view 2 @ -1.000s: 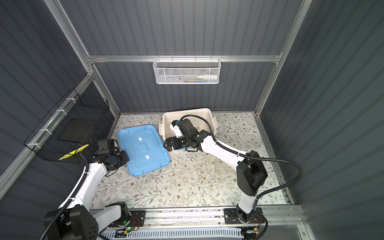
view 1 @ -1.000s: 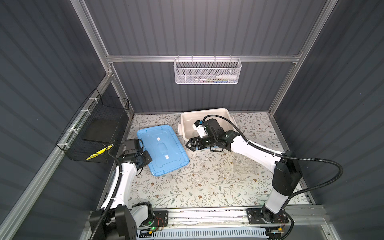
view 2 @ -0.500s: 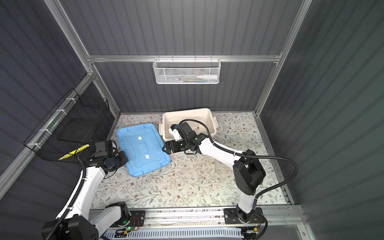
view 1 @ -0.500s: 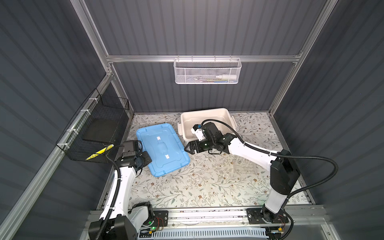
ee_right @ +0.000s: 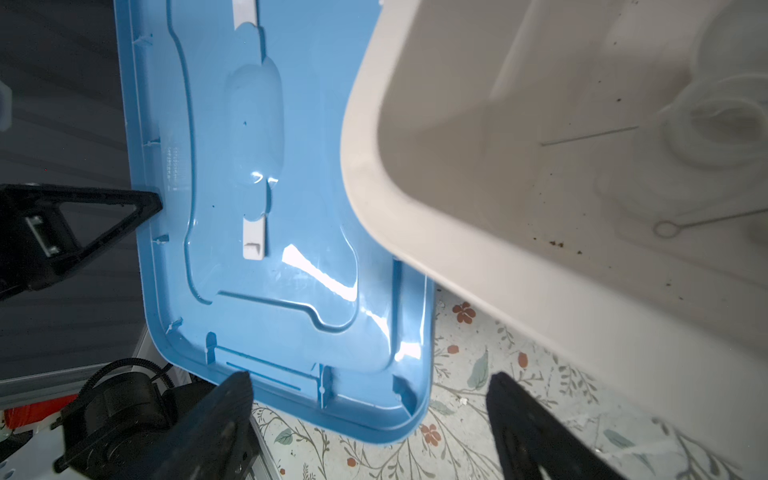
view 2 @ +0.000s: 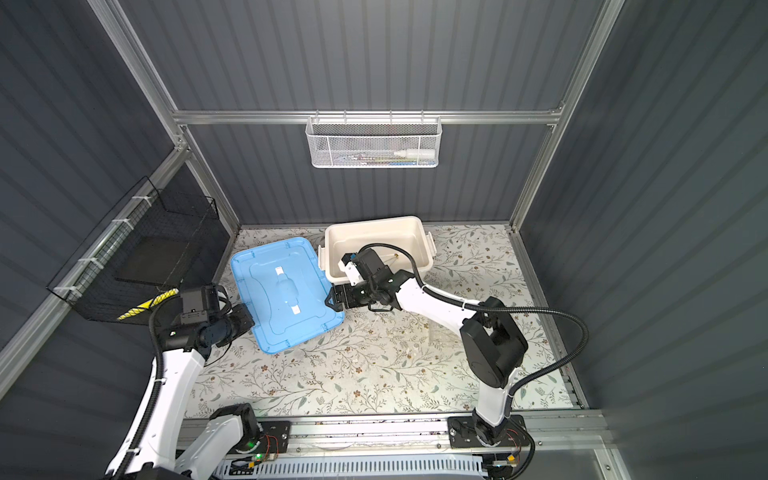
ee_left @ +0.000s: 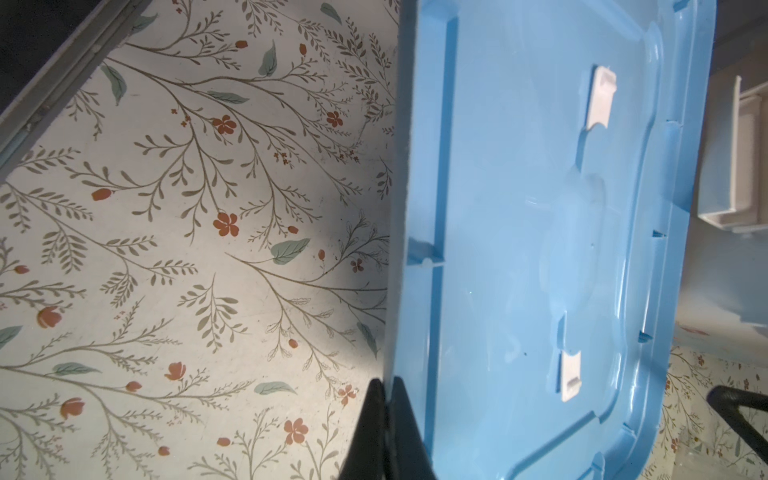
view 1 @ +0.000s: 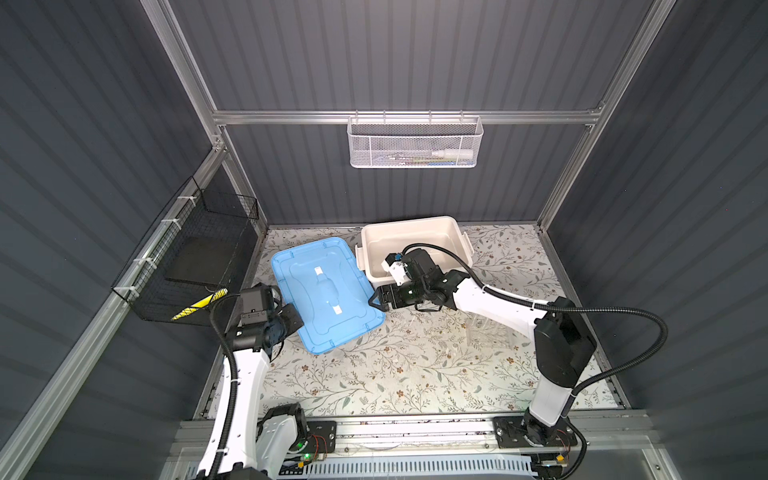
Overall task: Organize the chemistry lab equipment
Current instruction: 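Close the right gripper on the blue lid's edge nearest the bin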
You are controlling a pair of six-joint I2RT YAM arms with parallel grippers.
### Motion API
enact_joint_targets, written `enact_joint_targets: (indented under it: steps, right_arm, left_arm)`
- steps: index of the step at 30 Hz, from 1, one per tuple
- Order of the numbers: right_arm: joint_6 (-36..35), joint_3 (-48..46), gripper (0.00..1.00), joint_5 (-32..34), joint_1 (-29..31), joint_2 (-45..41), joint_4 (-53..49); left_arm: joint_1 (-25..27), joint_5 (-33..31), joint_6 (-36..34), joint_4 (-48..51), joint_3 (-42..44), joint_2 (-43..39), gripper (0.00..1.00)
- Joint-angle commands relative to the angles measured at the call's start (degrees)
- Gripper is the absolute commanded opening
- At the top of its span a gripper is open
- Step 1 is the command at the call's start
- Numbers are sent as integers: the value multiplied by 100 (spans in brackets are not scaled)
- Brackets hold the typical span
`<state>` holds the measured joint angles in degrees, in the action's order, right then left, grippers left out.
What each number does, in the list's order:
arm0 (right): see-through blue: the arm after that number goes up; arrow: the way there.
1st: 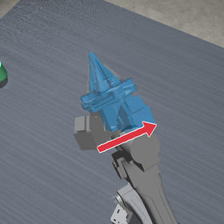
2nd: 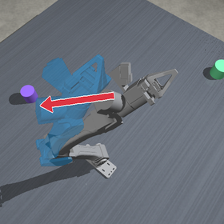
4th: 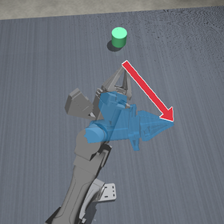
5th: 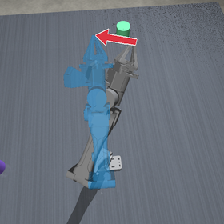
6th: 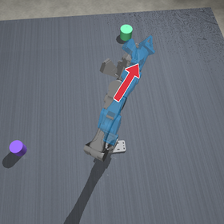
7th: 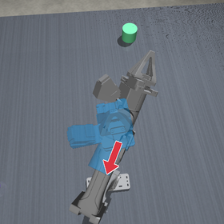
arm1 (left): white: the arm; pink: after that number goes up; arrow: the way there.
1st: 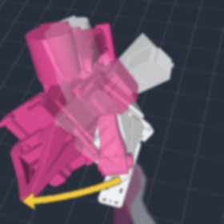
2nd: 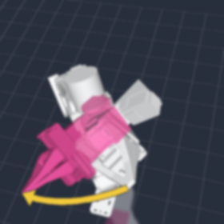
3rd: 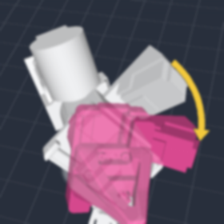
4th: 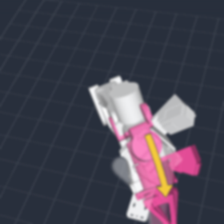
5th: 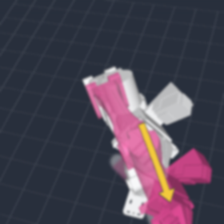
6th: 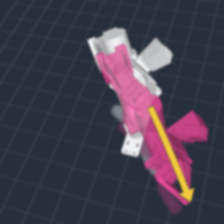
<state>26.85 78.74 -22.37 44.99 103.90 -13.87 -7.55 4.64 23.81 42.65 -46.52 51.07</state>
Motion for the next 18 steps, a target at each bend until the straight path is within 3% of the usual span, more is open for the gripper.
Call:
enact_joint_targets:
  steps: [1, 18]
  right_arm:
    - [26, -93, 90, -135, 27, 146, 201]
    - [523, -265, 84, -761, -12, 528, 1262]
  left_arm:
    - [-9, 111, 188, 90, -80, -260, 0]
    - [-9, 372, 301, 331, -69, -671, 0]
